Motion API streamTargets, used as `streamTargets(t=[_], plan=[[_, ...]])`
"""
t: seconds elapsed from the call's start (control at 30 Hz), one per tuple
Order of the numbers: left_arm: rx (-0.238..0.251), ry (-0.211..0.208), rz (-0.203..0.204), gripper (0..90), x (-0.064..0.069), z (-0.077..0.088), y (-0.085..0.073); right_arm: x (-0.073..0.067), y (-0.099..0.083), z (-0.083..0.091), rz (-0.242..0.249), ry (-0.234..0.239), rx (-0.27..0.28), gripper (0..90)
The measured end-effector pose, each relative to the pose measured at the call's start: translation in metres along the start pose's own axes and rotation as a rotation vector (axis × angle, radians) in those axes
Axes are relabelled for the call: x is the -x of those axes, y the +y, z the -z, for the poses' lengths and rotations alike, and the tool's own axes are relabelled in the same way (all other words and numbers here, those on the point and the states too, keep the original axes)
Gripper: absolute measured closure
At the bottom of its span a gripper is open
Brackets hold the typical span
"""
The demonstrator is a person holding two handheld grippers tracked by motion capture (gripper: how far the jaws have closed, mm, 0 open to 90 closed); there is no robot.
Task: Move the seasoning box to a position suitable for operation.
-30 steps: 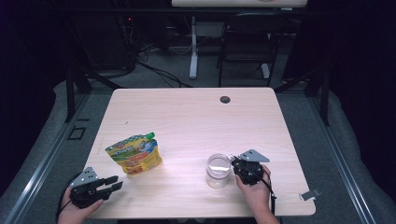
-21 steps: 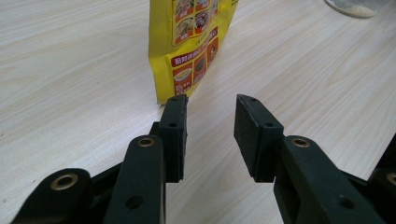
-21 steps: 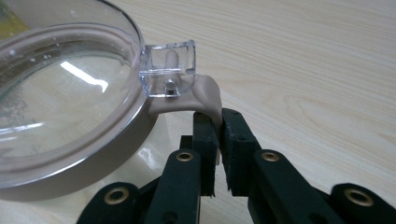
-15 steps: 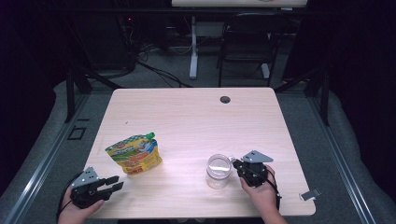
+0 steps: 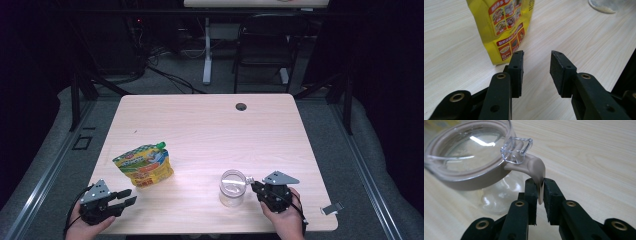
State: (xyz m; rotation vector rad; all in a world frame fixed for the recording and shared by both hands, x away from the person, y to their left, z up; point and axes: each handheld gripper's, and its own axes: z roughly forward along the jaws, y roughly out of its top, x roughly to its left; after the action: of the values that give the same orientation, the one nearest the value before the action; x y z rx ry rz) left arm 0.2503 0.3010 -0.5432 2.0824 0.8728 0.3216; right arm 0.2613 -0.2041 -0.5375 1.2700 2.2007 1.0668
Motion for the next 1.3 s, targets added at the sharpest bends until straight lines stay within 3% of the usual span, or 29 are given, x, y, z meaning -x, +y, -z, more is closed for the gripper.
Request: streamTargets(t=[0.17,0.2,0.47,0.63,0.83,1.0,1.1,1.3], plan=[[-0.004,0.002,-0.003,64.3,0.005,-0.003,0.003,-0.009,-0.002,0.006,0.021,0.023,0.013,79.8],[-0.007,0.001,-0.01,64.4,0.005,-0.003,0.003,-0.01,-0.002,0.007,-0.007,0.044,0.001,78.0],[0.01,-0.003,0.004,65.7,0.012,-0.006,0.008,-0.01,-0.002,0.019,-0.038,0.081,0.019,77.5],[0.005,-0.003,0.007,65.8,0.016,-0.008,0.012,-0.014,0.001,0.027,-0.009,0.063,0.023,75.1],[-0.002,-0.007,0.01,66.6,0.021,-0.011,0.014,-0.012,0.003,0.028,-0.036,0.065,0.024,69.0],[0.003,-0.011,0.01,66.5,0.025,-0.014,0.018,-0.011,0.003,0.029,-0.056,0.057,0.013,69.1],[-0.021,-0.006,0.011,65.3,0.03,-0.015,0.022,-0.011,0.004,0.03,-0.052,0.052,0.01,70.9],[-0.018,-0.056,0.022,64.5,0.043,-0.028,0.039,-0.01,0.012,0.033,-0.065,0.033,0.041,71.2]])
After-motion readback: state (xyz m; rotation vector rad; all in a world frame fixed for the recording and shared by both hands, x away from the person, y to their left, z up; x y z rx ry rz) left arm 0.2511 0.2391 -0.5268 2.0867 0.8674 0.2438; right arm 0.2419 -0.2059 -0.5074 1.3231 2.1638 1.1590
